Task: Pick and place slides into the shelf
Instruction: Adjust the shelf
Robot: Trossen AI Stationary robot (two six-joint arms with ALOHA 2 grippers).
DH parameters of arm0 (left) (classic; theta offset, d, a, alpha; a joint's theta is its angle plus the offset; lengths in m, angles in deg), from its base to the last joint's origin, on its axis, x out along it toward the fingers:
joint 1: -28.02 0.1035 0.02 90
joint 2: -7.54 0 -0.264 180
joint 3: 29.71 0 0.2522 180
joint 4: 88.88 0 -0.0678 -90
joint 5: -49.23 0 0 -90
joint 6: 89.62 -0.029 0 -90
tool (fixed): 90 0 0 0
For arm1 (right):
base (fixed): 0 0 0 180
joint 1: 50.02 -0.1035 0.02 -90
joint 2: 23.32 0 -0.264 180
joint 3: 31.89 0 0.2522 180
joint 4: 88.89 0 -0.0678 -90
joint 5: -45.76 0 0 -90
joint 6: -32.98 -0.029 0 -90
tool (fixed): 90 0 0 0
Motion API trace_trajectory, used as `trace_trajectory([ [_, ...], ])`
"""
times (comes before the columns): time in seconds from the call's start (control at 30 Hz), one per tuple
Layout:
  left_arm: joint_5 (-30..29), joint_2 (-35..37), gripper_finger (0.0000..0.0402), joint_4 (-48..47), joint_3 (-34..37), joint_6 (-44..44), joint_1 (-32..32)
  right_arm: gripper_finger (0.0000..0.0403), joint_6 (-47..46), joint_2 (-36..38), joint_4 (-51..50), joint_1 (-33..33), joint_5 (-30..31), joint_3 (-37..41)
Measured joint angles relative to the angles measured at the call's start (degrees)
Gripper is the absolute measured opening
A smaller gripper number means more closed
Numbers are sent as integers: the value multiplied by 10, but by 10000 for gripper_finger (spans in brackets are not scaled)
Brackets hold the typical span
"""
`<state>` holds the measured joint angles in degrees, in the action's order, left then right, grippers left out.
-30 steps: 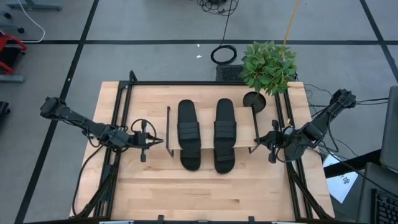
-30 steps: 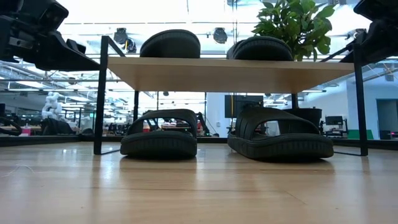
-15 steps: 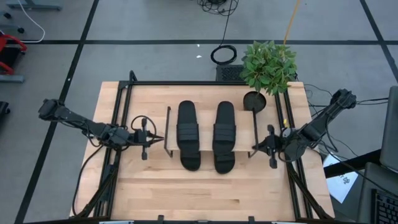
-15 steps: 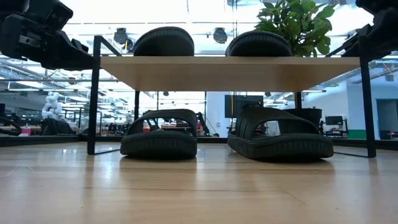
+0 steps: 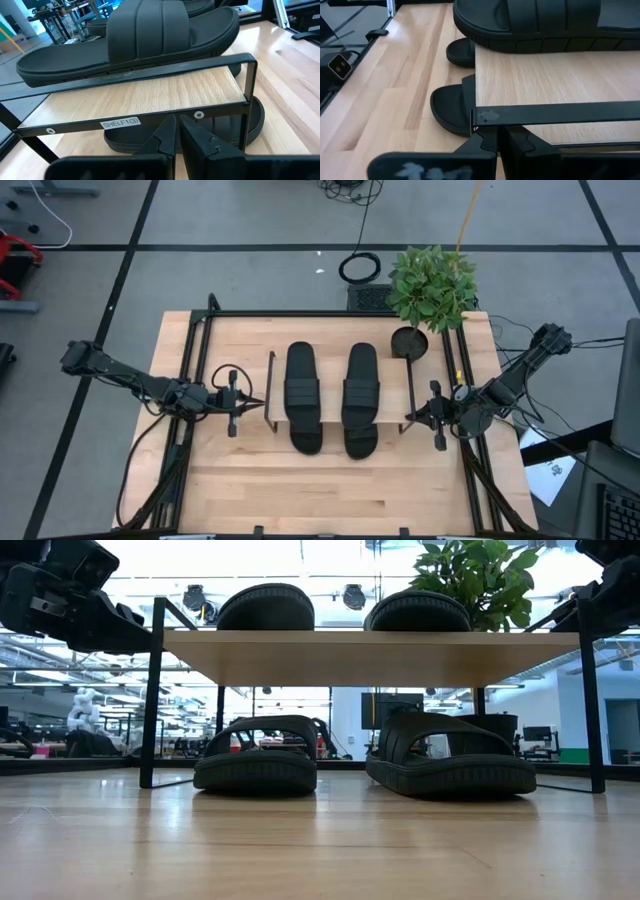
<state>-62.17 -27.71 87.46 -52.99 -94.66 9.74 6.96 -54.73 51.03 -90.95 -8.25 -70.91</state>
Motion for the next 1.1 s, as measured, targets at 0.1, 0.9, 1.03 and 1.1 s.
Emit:
trace_trajectory([
  [0.1, 4, 0, 25, 0, 0, -4, 0, 0, 2, 18, -15, 0, 7, 0],
  [0.9, 10, 0, 3, -11, 0, -2, 0, 0, -34, 86, -17, 0, 29, 36],
  [1.03, 10, 0, 2, -11, 0, -3, 0, 0, -35, 82, -9, 0, 13, 36],
  [1.1, 10, 0, 2, -11, 0, -3, 0, 0, -40, 77, -6, 0, 14, 36],
])
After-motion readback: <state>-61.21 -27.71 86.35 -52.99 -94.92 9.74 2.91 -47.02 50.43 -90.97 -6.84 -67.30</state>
